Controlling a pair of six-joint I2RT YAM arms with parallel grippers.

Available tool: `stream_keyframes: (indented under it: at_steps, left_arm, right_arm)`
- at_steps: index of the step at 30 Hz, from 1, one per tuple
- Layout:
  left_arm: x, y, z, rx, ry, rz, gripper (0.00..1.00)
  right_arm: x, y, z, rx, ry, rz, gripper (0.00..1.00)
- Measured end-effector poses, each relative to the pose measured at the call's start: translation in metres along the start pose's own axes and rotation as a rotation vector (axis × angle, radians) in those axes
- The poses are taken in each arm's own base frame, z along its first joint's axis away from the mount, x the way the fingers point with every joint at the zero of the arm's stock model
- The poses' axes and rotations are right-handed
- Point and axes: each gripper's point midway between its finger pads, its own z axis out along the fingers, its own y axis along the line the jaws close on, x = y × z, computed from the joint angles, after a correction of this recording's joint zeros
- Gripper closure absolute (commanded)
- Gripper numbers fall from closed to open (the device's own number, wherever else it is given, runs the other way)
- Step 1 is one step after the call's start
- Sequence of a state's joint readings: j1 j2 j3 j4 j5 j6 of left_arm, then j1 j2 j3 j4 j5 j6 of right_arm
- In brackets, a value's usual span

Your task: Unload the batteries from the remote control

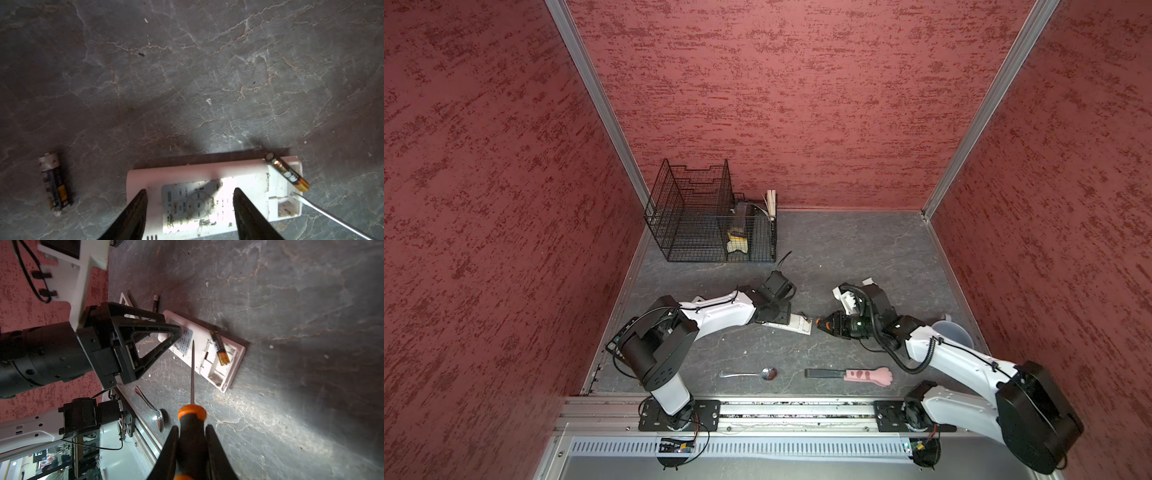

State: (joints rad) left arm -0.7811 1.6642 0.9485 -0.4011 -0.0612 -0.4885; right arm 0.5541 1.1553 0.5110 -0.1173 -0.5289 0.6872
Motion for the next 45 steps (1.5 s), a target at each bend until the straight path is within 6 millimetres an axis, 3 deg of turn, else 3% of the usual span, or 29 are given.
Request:
stream_keyframes:
  at_steps: [17,23,27,31,33,38,45]
  left_arm:
    - [0.001,0.001,-0.003,-0.002,0.004,-0.011,0.27]
    - [0.007,0.018,-0.022,-0.024,0.027,-0.058,0.25]
    - [0.008,0.015,-0.043,-0.006,0.002,-0.063,0.25]
    - [0.030,0.004,-0.053,0.011,0.020,-0.043,0.32]
    - [0.047,-0.004,-0.051,0.011,0.053,-0.024,0.36]
    - [0.080,-0.021,-0.039,-0.012,0.122,0.021,0.36]
    - [0.088,-0.020,-0.011,-0.107,0.159,0.023,0.36]
  right_arm:
    - [-0.003,-0.005,-0.001,0.025,-0.011,-0.005,1.00]
    - [-0.007,-0.005,-0.008,0.043,-0.043,-0.011,1.00]
    - [-0.010,-0.004,-0.013,0.055,-0.061,-0.012,1.00]
    - [-0.019,0.004,-0.022,0.055,-0.101,-0.027,1.00]
    - [-0.023,0.008,-0.027,0.056,-0.119,-0.036,1.00]
    - [-0.028,0.011,-0.036,0.061,-0.157,-0.046,1.00]
    - [-0.034,0.007,-0.044,0.093,-0.202,-0.038,1.00]
